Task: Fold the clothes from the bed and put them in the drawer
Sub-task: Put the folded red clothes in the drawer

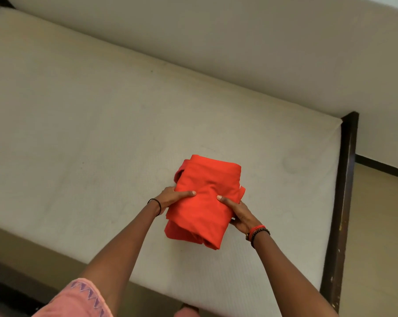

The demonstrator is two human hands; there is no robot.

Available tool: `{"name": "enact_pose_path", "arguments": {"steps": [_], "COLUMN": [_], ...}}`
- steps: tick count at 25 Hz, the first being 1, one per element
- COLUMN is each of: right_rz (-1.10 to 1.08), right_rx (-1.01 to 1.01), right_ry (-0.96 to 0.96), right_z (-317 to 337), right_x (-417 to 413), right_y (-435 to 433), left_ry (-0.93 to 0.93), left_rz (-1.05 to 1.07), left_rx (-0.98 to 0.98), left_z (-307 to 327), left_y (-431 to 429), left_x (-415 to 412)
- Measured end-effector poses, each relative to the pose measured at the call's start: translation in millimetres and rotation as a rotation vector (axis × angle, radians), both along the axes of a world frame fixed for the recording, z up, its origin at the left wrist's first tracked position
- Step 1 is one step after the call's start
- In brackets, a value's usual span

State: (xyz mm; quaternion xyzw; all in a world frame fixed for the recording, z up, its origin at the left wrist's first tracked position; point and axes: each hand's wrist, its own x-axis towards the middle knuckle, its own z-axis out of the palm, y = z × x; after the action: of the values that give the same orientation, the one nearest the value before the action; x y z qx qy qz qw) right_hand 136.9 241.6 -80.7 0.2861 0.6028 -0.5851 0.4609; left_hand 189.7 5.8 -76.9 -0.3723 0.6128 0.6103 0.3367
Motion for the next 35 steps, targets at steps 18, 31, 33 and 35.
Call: {"name": "enact_pose_path", "arguments": {"steps": [18, 31, 33, 35], "right_rz": [-0.367, -0.473, -0.512, -0.551], "right_rx": [-0.165, -0.173, -0.171, -0.185], "right_ry": [0.043, 0.114, 0.126, 0.14], "right_z": [113.1, 151.7, 157.2, 166.1], "right_x": [44.4, 136.1, 151.0, 164.1], "right_y": [213.8, 424.8, 457.6, 487.4], "left_ry": [0.058, 0.129, 0.114, 0.097], "left_rz": [-0.227, -0.311, -0.333, -0.359], "left_rx": [0.361, 0.381, 0.418, 0.453], "left_z": [152.9, 195.1, 198.8, 196.8], "left_y": [210.8, 455.1, 490.0, 521.1], "left_x": [-63.8, 2.3, 10.8, 15.5]}}
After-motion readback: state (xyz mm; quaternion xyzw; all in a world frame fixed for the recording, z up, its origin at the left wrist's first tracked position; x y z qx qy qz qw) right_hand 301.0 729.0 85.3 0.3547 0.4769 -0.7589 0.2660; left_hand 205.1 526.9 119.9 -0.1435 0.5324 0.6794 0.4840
